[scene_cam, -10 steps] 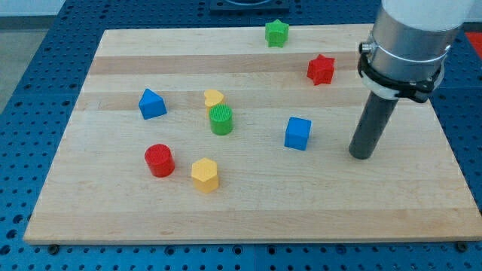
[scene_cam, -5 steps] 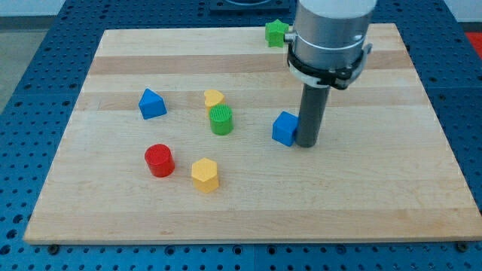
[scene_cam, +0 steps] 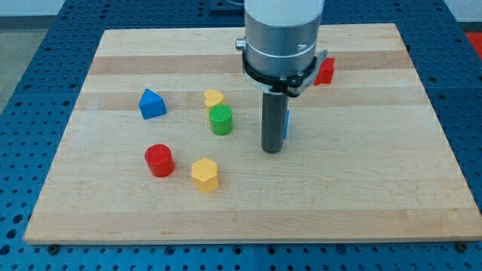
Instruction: Move the blue cube to the left side of the green star
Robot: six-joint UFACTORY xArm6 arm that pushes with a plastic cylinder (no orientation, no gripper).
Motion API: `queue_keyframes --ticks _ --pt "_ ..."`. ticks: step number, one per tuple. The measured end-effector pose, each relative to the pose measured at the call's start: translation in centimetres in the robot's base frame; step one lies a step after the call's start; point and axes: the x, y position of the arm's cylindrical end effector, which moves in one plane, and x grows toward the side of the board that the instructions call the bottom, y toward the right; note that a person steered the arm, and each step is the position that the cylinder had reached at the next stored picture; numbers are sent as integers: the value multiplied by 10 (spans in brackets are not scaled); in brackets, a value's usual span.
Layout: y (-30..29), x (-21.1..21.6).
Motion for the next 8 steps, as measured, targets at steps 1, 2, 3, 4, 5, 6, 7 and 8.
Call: queue_keyframes --ticks 1,2,3,4,5,6,7,8 --pt "0 -10" --pt "0 -21" --pt "25 -30" --pt "50 -34" --pt "25 -59" --pt "10 -78" --pt "5 -96" --pt "5 -114"
